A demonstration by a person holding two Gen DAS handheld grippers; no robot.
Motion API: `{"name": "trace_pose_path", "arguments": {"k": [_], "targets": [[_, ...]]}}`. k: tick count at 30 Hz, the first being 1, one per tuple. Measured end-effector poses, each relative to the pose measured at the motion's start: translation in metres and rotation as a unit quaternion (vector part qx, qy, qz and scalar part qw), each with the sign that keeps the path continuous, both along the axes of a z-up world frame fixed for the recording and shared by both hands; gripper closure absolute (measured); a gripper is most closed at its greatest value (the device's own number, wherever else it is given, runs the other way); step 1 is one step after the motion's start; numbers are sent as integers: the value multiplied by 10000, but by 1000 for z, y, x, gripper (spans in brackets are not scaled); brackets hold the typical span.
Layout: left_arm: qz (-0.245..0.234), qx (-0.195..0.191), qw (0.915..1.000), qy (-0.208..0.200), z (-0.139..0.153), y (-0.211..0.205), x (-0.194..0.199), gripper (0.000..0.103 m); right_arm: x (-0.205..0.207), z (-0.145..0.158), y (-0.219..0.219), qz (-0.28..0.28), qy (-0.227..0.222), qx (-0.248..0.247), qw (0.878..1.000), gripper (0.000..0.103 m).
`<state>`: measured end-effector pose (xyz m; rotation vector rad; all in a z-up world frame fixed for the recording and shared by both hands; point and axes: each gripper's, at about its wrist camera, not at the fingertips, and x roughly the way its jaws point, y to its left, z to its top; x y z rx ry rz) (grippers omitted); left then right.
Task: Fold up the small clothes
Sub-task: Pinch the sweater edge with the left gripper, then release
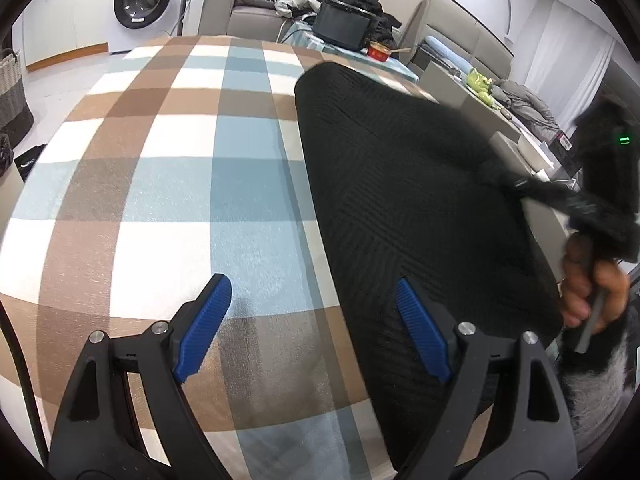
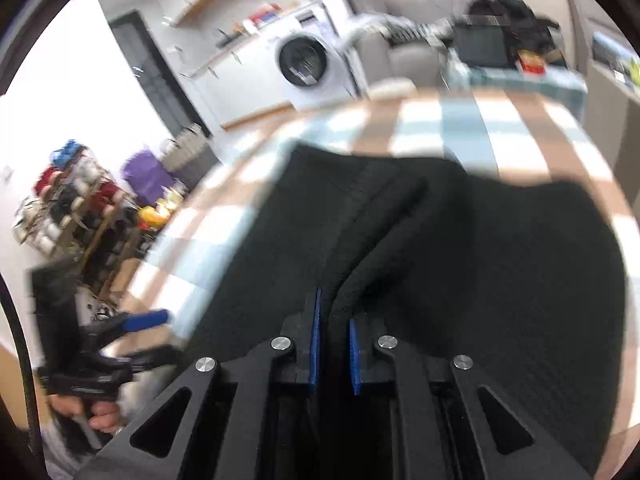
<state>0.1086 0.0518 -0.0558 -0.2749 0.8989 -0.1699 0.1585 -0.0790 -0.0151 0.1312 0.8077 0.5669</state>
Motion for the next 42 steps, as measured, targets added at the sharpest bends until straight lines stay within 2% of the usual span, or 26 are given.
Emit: {"name": "trace_pose_path", "arguments": {"k": [3, 5, 6, 10, 13, 16, 18, 19, 21, 22, 23, 24, 25, 27, 29, 34, 40, 42], "targets": [[-15, 4, 10000, -66, 6, -1, -4, 20, -19, 28, -18, -291, -353, -7, 9990, 92], [-43, 9, 10000, -63, 7, -4, -3, 20, -25, 30, -38, -529, -286, -46, 9982, 92], [-78, 18, 10000, -58, 6, -8, -2, 20, -24, 24, -47, -644, -194, -141, 9976, 92], [-216, 10, 9998, 45, -2, -24, 11, 20, -3, -35, -81, -1042, 836, -434, 9901, 92], [-267, 100, 9995, 122, -10, -40, 25, 20, -4, -53, -88, -1051, 960, -337, 9892, 88], [-374, 238, 9990, 90, -13, -55, 36, 20, -16, -47, -101, -1129, 824, -338, 9896, 77], [-453, 269, 9986, 101, -13, -63, 44, 22, -26, -41, -115, -1301, 649, -321, 9889, 75], [-487, 249, 9985, 94, -12, -66, 47, 25, -31, -38, -122, -1445, 600, -338, 9871, 71], [-574, 235, 9981, 67, -13, -72, 55, 40, -39, -36, -131, -1691, 581, -570, 9822, 68], [-630, 241, 9977, 48, -14, -75, 60, 62, -39, -40, -138, -1801, 626, -763, 9787, 68], [-696, 242, 9973, 54, -15, -79, 63, 77, -39, -43, -145, -1855, 687, -829, 9767, 68], [-711, 282, 9971, 23, -14, -82, 66, 80, -39, -49, -149, -1878, 796, -834, 9754, 68], [-730, 282, 9969, 7, -13, -84, 67, 87, -39, -53, -150, -1825, 861, -824, 9760, 68], [-672, 254, 9974, -8, -12, -83, 67, 89, -41, -58, -147, -1613, 852, -868, 9794, 68], [-660, 242, 9975, -33, -12, -79, 65, 89, -45, -59, -133, -1417, 717, -1113, 9810, 68], [-539, 276, 9981, -88, -10, -62, 52, 90, -51, -61, -101, -1046, 651, -1173, 9854, 69], [-85, 420, 9990, -115, -6, -9, 20, 90, -64, -62, -49, -392, 558, -1155, 9910, 68], [-32, 360, 9993, -73, -7, 5, 14, 88, -63, -59, -42, -364, 587, -1261, 9896, 68]]}}
